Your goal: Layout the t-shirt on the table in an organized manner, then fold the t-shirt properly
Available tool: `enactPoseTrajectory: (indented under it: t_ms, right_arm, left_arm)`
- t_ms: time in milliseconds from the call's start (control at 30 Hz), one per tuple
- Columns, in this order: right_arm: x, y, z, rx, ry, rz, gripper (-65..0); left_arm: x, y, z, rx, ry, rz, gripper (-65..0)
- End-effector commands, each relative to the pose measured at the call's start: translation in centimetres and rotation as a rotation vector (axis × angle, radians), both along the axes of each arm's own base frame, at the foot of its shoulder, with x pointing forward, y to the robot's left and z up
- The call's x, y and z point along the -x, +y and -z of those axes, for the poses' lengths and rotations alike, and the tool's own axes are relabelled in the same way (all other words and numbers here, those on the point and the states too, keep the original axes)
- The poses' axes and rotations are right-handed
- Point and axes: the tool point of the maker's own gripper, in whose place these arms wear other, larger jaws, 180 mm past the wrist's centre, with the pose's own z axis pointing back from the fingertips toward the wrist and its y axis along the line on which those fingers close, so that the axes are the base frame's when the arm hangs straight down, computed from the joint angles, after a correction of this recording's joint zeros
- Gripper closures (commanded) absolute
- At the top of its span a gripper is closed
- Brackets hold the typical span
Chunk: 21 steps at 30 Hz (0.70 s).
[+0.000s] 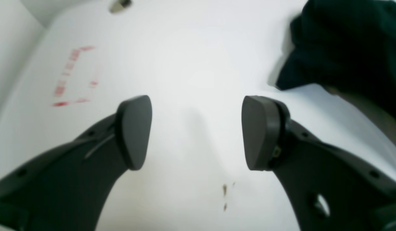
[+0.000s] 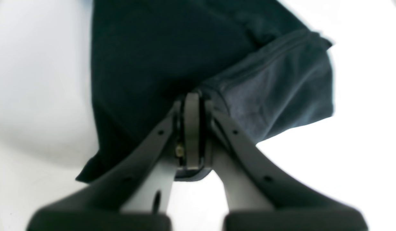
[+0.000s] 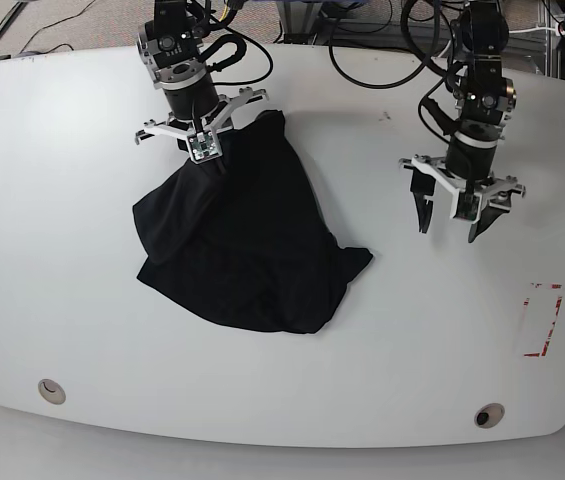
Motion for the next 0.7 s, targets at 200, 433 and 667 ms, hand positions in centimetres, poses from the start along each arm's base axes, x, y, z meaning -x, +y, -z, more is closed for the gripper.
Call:
enactPoseTrajectory:
  t_ms: [200, 433, 667]
  right_arm:
    - [-0.6, 0.0, -1.3, -0.007, -0.054, 0.001, -0.2]
    - [-0.7, 0.0, -1.4, -0.007, -0.057, 0.001, -0.2]
    - [-0.8, 0.0, -1.5, -0.006, -0.062, -0.001, -0.2]
  left_arm:
    - [-3.9, -2.6, 4.2, 0.031, 0.094, 0.058, -41.4]
    - [-5.6, -5.5, 5.8, 0.03, 0.136, 0.133, -41.5]
    - [-6.2, -7.6, 7.2, 0.028, 0.186, 0.234, -41.5]
